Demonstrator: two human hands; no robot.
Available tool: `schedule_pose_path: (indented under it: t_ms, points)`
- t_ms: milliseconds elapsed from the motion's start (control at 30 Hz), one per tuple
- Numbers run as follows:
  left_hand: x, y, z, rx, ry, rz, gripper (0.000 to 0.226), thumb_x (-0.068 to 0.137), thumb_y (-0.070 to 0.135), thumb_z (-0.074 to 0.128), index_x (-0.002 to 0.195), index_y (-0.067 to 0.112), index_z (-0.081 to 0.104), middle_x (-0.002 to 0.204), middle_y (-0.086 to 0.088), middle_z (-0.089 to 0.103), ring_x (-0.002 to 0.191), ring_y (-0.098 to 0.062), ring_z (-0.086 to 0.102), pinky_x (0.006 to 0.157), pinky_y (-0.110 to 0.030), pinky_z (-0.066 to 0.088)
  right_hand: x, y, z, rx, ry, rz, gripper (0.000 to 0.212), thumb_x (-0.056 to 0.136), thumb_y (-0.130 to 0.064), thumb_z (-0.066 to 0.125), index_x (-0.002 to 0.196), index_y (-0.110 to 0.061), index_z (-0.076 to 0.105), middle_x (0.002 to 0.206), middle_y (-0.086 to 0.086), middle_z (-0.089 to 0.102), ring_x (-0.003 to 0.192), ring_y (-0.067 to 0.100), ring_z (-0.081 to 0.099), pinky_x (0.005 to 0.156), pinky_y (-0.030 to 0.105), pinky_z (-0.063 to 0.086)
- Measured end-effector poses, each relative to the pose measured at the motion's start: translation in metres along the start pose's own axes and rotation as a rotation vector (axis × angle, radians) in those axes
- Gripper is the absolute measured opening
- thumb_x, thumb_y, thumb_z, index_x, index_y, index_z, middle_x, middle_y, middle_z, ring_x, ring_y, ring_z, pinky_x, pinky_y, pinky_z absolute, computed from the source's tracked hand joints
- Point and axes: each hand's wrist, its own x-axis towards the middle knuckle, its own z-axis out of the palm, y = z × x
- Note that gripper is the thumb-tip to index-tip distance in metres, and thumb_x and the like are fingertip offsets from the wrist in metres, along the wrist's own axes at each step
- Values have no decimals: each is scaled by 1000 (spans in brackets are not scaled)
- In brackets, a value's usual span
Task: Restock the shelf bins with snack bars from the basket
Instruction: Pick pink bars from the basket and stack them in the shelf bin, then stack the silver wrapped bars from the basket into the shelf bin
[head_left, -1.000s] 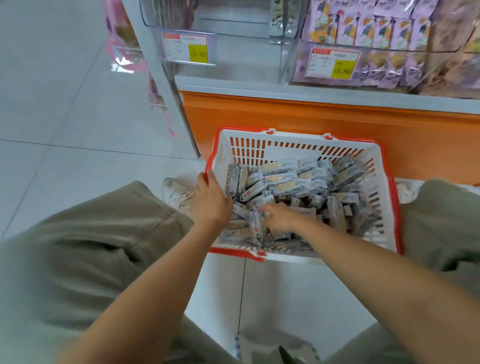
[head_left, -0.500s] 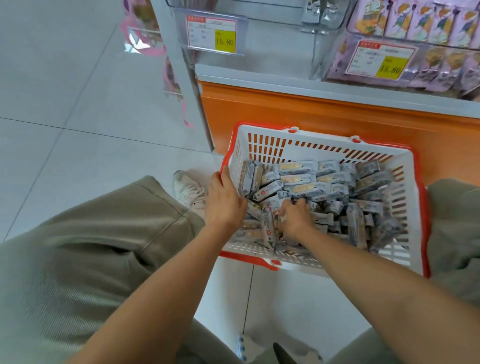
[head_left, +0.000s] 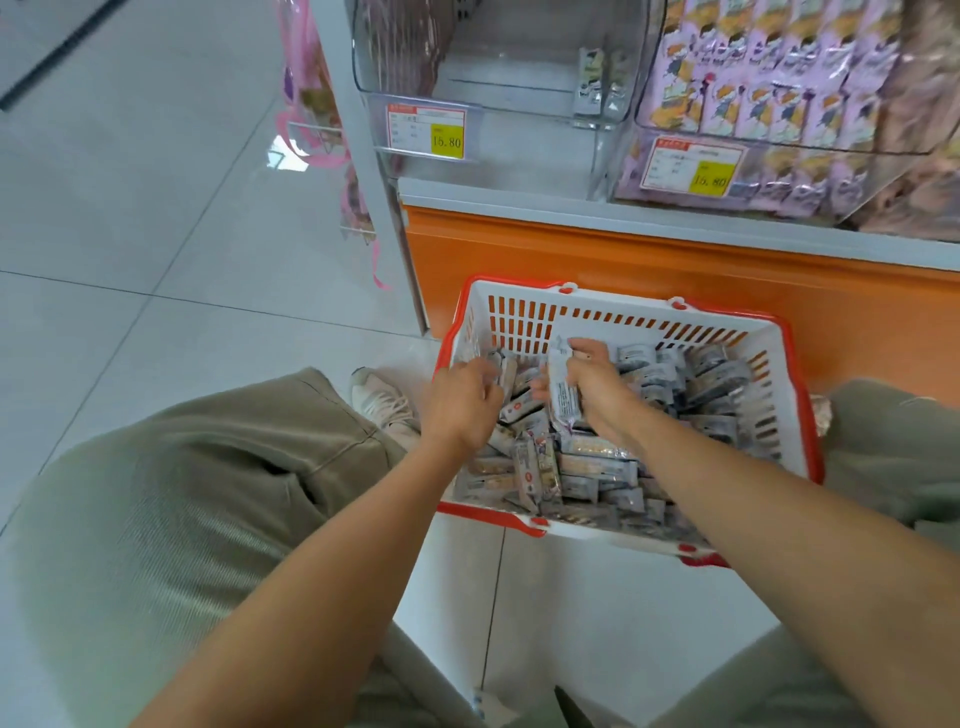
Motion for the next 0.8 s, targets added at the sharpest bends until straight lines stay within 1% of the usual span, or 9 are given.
schedule_pose_path:
  t_ms: [67, 133, 200, 233, 333, 467, 600, 733, 800]
  points:
    - [-5, 13, -7, -266, -161, -64, 29, 100, 26, 43, 113, 9, 63, 106, -11, 68, 99, -29, 61, 83, -35, 46, -17, -24, 5, 230, -97, -30, 29, 83, 15, 34, 101, -4, 47, 87, 18, 54, 74, 27, 65, 73, 41, 59]
    - [-12, 26, -13, -524, -272, -124, 32, 99, 30, 47, 104, 4, 65, 100, -15, 68, 95, -32, 62, 83, -37, 46, -31, -41, 5, 408, -128, -8, 43, 81, 22, 22, 98, -8, 47, 92, 20, 51, 86, 31, 60, 88, 48, 53]
    - [-20, 41, -20, -675, -283, -129, 27, 96, 32, 53, 94, 8, 65, 86, -11, 62, 83, -28, 55, 79, -37, 45, -41, -53, 3, 492, -142, 6, 53, 77, 22, 18, 108, -7, 50, 95, 20, 51, 93, 32, 57, 103, 51, 43]
    - [-23, 47, -23, -707, -265, -112, 26, 94, 32, 57, 91, 8, 67, 82, -7, 59, 81, -24, 53, 78, -36, 44, -45, -57, 2, 509, -152, 4, 57, 76, 22, 17, 113, -6, 51, 94, 20, 53, 92, 31, 58, 105, 51, 42]
    - [-31, 60, -32, -698, -215, -19, 34, 89, 32, 64, 90, -2, 66, 78, -9, 53, 74, -19, 48, 72, -35, 39, -61, -71, -2, 394, -152, -72, 63, 78, 20, 18, 123, -10, 51, 95, 17, 60, 95, 27, 59, 94, 44, 50]
    - [-41, 76, -52, -672, -138, 12, 10, 89, 21, 67, 96, 13, 68, 79, -3, 62, 74, -17, 56, 70, -32, 46, -82, -89, -11, 183, -168, -187, 48, 89, 10, 28, 128, -9, 48, 111, 17, 58, 99, 24, 57, 87, 40, 51]
    - [-41, 86, -73, -750, -18, -37, 34, 86, 20, 71, 117, 13, 61, 99, -6, 66, 80, -17, 59, 71, -28, 50, -96, -107, -20, -33, -149, -290, 24, 92, 4, 53, 112, -8, 57, 112, 18, 59, 95, 23, 63, 81, 34, 57]
    - [-30, 102, -87, -1043, 199, -175, 49, 83, 19, 74, 126, 9, 52, 105, -16, 64, 79, -19, 62, 68, -28, 52, -101, -120, -22, 4, -119, -309, 21, 86, 5, 65, 101, -7, 56, 111, 20, 59, 92, 30, 67, 84, 36, 59]
    - [-25, 114, -92, -1229, 154, -268, 50, 83, 24, 75, 124, 8, 51, 104, -13, 64, 80, -18, 64, 64, -27, 53, -100, -126, -16, 5, -57, -363, 23, 83, 4, 70, 97, -8, 56, 116, 19, 57, 98, 33, 66, 89, 38, 56]
